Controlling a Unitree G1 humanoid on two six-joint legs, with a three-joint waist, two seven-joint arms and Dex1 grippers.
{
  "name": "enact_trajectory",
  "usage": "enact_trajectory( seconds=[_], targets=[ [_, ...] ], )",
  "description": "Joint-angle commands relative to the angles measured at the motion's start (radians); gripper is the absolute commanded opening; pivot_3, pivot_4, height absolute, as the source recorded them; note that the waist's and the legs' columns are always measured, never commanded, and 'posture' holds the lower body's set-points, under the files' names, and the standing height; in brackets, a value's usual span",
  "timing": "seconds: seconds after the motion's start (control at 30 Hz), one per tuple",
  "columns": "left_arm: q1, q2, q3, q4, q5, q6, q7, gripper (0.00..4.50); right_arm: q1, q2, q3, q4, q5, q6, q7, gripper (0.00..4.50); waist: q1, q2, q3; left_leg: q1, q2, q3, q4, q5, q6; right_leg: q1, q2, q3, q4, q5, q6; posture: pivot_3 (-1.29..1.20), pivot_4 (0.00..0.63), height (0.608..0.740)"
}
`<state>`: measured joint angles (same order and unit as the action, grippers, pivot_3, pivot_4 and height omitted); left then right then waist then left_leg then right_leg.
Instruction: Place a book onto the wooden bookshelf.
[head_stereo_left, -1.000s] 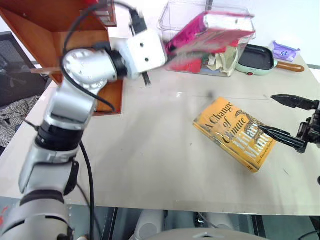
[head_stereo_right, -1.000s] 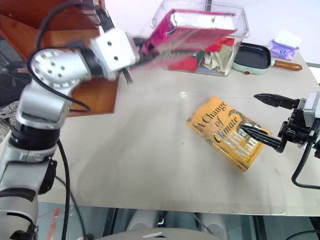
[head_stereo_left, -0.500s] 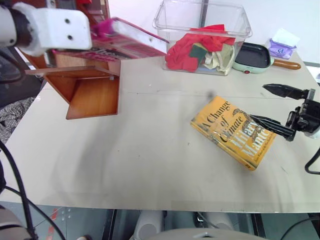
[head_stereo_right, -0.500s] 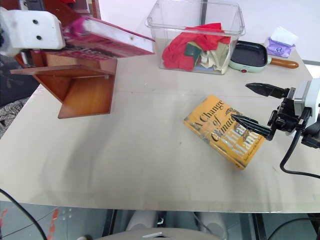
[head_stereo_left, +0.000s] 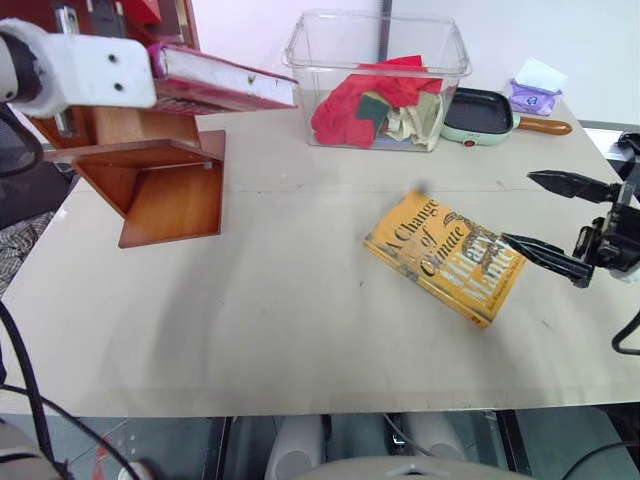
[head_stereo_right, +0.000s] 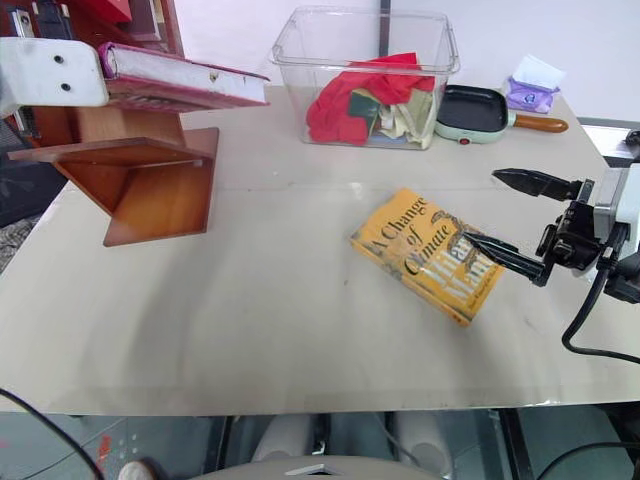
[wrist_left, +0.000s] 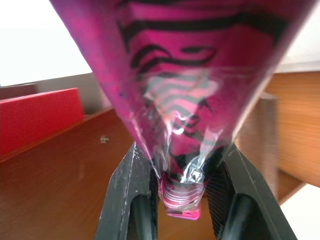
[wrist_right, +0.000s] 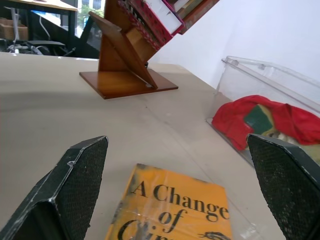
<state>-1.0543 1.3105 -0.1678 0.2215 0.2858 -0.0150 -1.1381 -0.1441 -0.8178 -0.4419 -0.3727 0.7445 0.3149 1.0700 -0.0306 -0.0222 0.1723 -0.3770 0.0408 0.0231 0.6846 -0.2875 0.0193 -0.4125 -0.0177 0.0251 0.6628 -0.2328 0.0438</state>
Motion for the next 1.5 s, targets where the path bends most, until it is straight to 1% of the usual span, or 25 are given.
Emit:
enact_trajectory(
  seconds=[0.03,0.17,0.3,0.47,0.57,0.7,0.8,0.83,0.9,0.97,1.07,1.13,1.2,1.33,1.5],
  targets=[
    [-0.012,0.011,0.032,0.010,0.045,0.000,0.031,0.68,0.000,-0.012,-0.035,-0.036,0.020,-0.010,-0.006,4.50,0.008,0.000,0.000,-0.001,0.000,0.000,0.000,0.000,0.000,-0.001,0.000,0.000,0.000,0.000,0.000,0.00,0.150,0.714],
    [-0.021,0.026,0.049,-0.040,0.036,0.056,-0.005,0.68,-0.008,-0.011,-0.026,-0.040,0.020,-0.010,-0.012,4.50,0.019,0.000,0.000,-0.004,0.000,0.002,0.001,0.000,0.000,-0.003,-0.001,0.001,-0.002,0.002,-0.004,0.00,0.150,0.714],
    [0.018,0.062,0.069,-0.087,0.024,0.107,-0.039,0.68,-0.026,-0.002,-0.002,-0.037,0.014,-0.017,-0.015,4.50,0.012,-0.001,0.001,-0.006,0.000,0.003,0.001,0.000,0.000,-0.005,-0.001,0.002,-0.002,0.002,-0.004,0.00,0.150,0.714],
    [0.016,0.082,0.109,-0.188,-0.016,0.224,-0.094,0.68,-0.053,0.018,0.034,-0.032,0.014,-0.025,-0.013,4.50,0.003,-0.002,0.001,-0.007,0.000,0.004,0.000,0.000,0.000,-0.008,0.000,0.003,-0.002,0.002,-0.004,0.00,0.150,0.714],
    [0.022,0.118,0.153,-0.276,-0.048,0.326,-0.141,0.68,-0.080,0.026,0.062,-0.013,0.006,-0.033,-0.005,4.50,0.001,-0.003,0.002,-0.010,0.000,0.005,0.000,0.000,0.000,-0.011,0.000,0.004,-0.002,0.002,-0.004,0.00,0.150,0.714],
    [0.015,0.152,0.165,-0.312,-0.035,0.382,-0.144,0.68,-0.112,0.037,0.089,0.002,0.001,-0.037,-0.004,4.50,0.008,-0.004,0.002,-0.019,0.000,0.004,0.001,0.000,0.000,-0.018,-0.001,0.003,-0.002,0.002,-0.004,0.00,0.150,0.714],
    [0.018,0.185,0.159,-0.317,-0.014,0.410,-0.147,0.68,-0.130,0.043,0.102,0.012,-0.007,-0.042,-0.002,4.50,0.017,-0.004,0.002,-0.020,-0.001,0.004,0.002,0.000,0.000,-0.019,-0.001,0.003,-0.002,0.002,-0.004,0.00,0.150,0.714],
    [0.042,0.208,0.159,-0.314,-0.007,0.406,-0.153,0.68,-0.135,0.044,0.105,0.016,-0.008,-0.044,-0.002,4.50,0.018,-0.004,0.002,-0.020,-0.001,0.004,0.002,0.000,0.000,-0.019,-0.001,0.003,-0.002,0.002,-0.004,0.00,0.150,0.714],
    [0.149,0.266,0.179,-0.302,0.010,0.398,-0.160,0.68,-0.139,0.044,0.108,0.010,-0.007,-0.044,-0.006,4.50,0.018,-0.004,0.002,-0.020,-0.001,0.004,0.001,0.000,0.000,-0.019,-0.001,0.002,-0.002,0.002,-0.004,0.00,0.150,0.714],
    [0.220,0.279,0.187,-0.302,0.020,0.421,-0.140,0.68,-0.140,0.041,0.103,0.003,-0.003,-0.041,-0.010,4.50,0.018,-0.004,0.002,-0.020,-0.001,0.004,0.001,0.000,0.000,-0.020,-0.002,0.003,-0.002,0.002,-0.004,0.00,0.150,0.714],
    [0.322,0.273,0.182,-0.322,0.044,0.460,-0.107,0.68,-0.140,0.039,0.087,-0.003,0.001,-0.043,-0.023,4.50,0.020,-0.005,0.002,-0.020,0.000,0.003,0.002,0.000,0.000,-0.020,-0.001,0.001,-0.001,0.002,-0.004,0.00,0.150,0.714],
    [0.335,0.225,0.140,-0.324,0.090,0.487,-0.055,0.68,-0.133,0.043,0.073,-0.019,0.008,-0.039,-0.044,4.50,0.020,-0.003,0.001,-0.020,-0.001,0.003,0.002,0.000,0.000,-0.019,-0.002,0.002,0.000,0.002,-0.004,0.00,0.150,0.714],
    [0.299,0.167,0.105,-0.322,0.116,0.518,-0.031,0.68,-0.116,0.040,0.059,-0.036,0.018,-0.035,-0.050,4.50,0.020,-0.002,0.000,-0.018,-0.001,0.004,0.002,0.000,0.000,-0.018,-0.002,0.003,0.000,0.002,-0.004,0.00,0.150,0.714],
    [0.198,0.074,0.043,-0.304,0.144,0.546,-0.060,0.68,-0.094,0.054,0.045,-0.096,0.052,-0.012,-0.102,4.50,0.023,-0.002,0.000,-0.017,-0.001,0.002,0.002,0.000,0.000,-0.017,0.000,0.002,0.001,0.002,-0.004,0.00,0.150,0.714],
    [0.124,0.012,-0.016,-0.258,0.201,0.531,-0.080,0.68,-0.060,0.051,0.031,-0.147,0.071,0.010,-0.146,4.50,0.039,0.001,-0.002,-0.017,-0.001,0.001,0.002,0.000,0.000,-0.017,-0.001,0.001,0.001,0.003,-0.004,0.00,0.150,0.714]
  ],
)
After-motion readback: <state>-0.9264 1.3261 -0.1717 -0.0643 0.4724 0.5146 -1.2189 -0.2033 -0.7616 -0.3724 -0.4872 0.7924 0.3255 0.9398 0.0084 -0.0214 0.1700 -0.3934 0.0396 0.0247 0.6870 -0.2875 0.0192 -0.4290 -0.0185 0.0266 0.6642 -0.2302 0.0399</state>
